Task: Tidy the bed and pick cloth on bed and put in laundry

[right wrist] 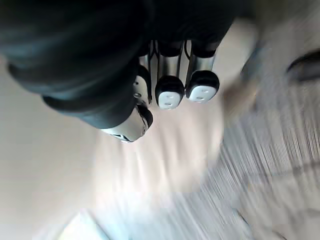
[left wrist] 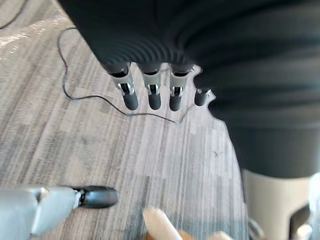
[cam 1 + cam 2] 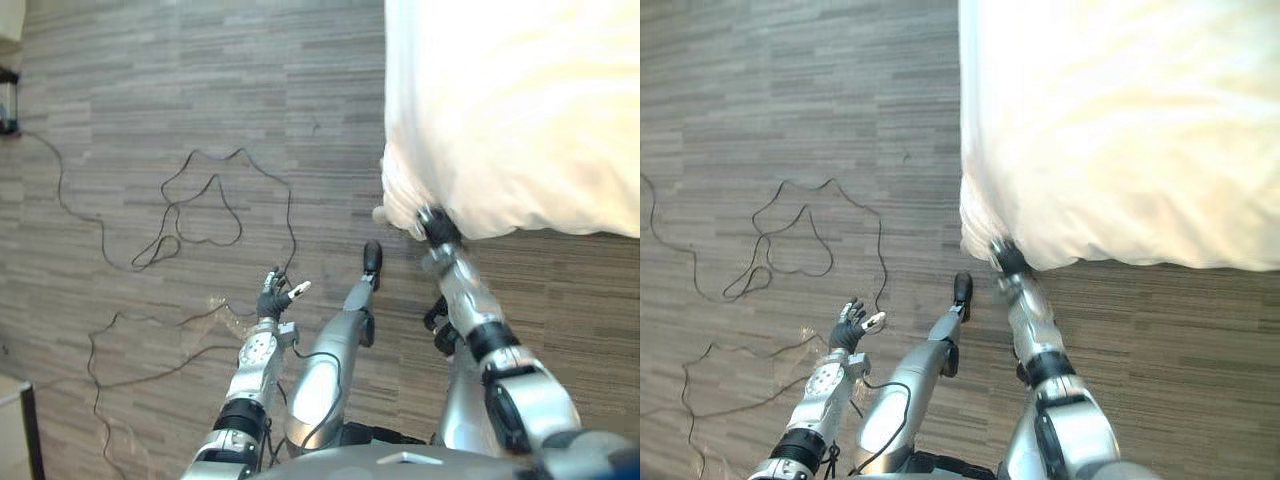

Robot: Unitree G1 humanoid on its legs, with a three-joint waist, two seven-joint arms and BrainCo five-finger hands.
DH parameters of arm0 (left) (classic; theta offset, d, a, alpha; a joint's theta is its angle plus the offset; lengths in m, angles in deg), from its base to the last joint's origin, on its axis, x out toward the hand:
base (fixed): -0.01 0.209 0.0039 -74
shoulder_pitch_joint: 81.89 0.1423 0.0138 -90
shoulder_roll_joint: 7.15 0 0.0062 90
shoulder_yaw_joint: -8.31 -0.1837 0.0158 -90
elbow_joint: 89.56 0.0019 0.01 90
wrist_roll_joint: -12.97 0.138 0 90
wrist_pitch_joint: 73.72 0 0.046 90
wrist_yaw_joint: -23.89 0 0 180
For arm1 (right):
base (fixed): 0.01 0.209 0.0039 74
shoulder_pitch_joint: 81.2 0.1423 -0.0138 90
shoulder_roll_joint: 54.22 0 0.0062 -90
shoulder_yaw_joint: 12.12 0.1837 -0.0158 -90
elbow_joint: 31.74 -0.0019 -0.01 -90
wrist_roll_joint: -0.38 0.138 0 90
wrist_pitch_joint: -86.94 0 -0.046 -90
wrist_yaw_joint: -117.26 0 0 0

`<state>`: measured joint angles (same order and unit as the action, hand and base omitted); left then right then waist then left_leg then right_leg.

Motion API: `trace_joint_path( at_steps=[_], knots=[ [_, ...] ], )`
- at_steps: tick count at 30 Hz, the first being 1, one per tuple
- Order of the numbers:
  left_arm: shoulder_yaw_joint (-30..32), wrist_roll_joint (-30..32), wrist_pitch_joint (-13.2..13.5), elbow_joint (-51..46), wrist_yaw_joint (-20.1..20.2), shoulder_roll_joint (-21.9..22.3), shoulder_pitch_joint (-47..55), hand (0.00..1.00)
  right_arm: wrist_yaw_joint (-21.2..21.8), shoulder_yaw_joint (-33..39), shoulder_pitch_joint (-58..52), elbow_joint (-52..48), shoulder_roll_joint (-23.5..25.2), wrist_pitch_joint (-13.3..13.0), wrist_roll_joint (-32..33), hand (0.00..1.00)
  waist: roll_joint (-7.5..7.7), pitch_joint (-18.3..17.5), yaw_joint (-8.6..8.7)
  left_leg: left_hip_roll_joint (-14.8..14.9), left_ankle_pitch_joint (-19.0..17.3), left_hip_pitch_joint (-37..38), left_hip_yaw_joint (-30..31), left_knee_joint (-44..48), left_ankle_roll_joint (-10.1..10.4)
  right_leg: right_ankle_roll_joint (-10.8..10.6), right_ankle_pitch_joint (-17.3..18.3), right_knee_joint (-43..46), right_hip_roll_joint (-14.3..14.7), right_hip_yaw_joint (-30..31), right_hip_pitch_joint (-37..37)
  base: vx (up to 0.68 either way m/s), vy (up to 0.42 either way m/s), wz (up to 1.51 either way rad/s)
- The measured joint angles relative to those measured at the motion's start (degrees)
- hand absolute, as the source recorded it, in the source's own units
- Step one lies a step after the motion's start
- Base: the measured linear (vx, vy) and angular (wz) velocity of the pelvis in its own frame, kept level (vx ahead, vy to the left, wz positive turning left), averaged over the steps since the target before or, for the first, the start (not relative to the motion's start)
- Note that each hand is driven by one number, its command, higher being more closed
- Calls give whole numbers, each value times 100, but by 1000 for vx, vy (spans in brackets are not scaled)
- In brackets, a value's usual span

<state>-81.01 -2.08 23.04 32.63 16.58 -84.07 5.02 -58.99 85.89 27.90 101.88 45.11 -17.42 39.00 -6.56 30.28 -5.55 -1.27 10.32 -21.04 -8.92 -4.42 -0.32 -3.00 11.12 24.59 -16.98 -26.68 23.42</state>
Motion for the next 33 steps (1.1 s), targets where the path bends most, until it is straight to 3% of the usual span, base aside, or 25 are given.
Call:
trace_joint_path(
  at_steps=[4, 7, 9, 13, 14, 16, 18, 19, 22, 23, 25, 29, 33],
  knots=[
    [-14, 57, -347, -444, -20, -15, 449, 0, 65, 694, -898, -404, -110, -341, 568, 100, 298, 11, 325, 37, -118, 575, -258, -110, 38, -67, -48, -207, 104, 210, -454, 81, -17, -40],
    [-20, 108, -567, -891, -1, -75, 808, 0, 178, 1066, -1392, -965, -54, -534, 921, 100, 376, -12, 495, 113, -223, 1038, -347, -110, 84, -91, -90, -484, 237, 237, -996, 99, -48, -24],
    [-25, 123, -754, -1047, 97, -190, 949, 0, 539, 1235, -1636, -1386, 18, -679, 1181, 100, 408, -44, 515, 166, -295, 1250, -402, -110, 87, -93, -100, -628, 315, 247, -1238, 96, -57, -16],
    [-20, 537, -1430, -1118, 330, -334, 1371, 0, 1426, 1619, -2199, -3090, 202, -772, 1400, 100, 511, -612, 631, 243, -485, 1640, -545, -111, 96, -150, -202, -1082, 495, 319, -1755, 131, -38, -21],
    [-19, 572, -1596, -1049, 375, -343, 1451, 0, 1662, 1747, -2245, -3648, 171, -743, 1409, 100, 554, -844, 641, 251, -541, 1739, -624, -112, 103, -168, -238, -1222, 532, 383, -1870, 136, -11, -29],
    [-27, 603, -1655, -691, 478, -396, 1412, 0, 2120, 1995, -2085, -4281, 66, -582, 1538, 100, 580, -1074, 666, 253, -593, 1879, -676, -111, 120, -187, -289, -1394, 571, 423, -2051, 115, 5, -20],
    [-29, 777, -1636, -309, 504, -460, 1308, 0, 2596, 2069, -1737, -4686, -95, -135, 1753, 100, 605, -1181, 680, 259, -597, 1933, -728, -111, 120, -188, -344, -1498, 595, 452, -2127, 57, 14, -12],
    [-39, 786, -1615, -87, 504, -470, 1199, 0, 2841, 2009, -1397, -4753, -263, 209, 1884, 100, 597, -1181, 710, 258, -596, 1949, -744, -111, 121, -189, -387, -1541, 599, 462, -2148, -10, 21, -9],
    [-232, 734, -1542, 457, 492, -466, 832, 0, 2883, 1321, -288, -4486, -630, 987, 2059, 100, 431, -1171, 765, 250, -587, 1912, -729, -111, 111, -205, -507, -1641, 609, 498, -2134, -51, 47, -6],
    [-299, 716, -1499, 547, 492, -462, 731, 0, 2809, 1139, -30, -4395, -678, 1120, 2096, 100, 376, -1158, 765, 246, -574, 1881, -723, -112, 93, -203, -527, -1643, 607, 502, -2105, -81, 59, 0],
    [-472, 662, -1361, 860, 490, -424, 153, 0, 2475, 539, 1123, -3876, -800, 1443, 2145, 100, 94, -1020, 747, 229, -475, 1614, -637, -112, 52, -190, -577, -1542, 586, 509, -1821, -126, 61, 14],
    [-523, 419, -1059, 1086, 470, -416, -893, 0, 1706, 77, 2731, -2896, -796, 1533, 2293, 100, -306, -647, 547, 234, -183, 932, -582, -111, 58, -123, -574, -1118, 502, 502, -986, -119, 11, 14],
    [-516, 43, -973, 1603, 437, -443, -1664, 0, 1225, 69, 3404, -1851, -804, 1455, 2238, 100, -430, -574, 424, 224, 25, 250, -570, -109, 66, -65, -583, -827, 450, 560, -166, -35, -47, 3]
  ],
)
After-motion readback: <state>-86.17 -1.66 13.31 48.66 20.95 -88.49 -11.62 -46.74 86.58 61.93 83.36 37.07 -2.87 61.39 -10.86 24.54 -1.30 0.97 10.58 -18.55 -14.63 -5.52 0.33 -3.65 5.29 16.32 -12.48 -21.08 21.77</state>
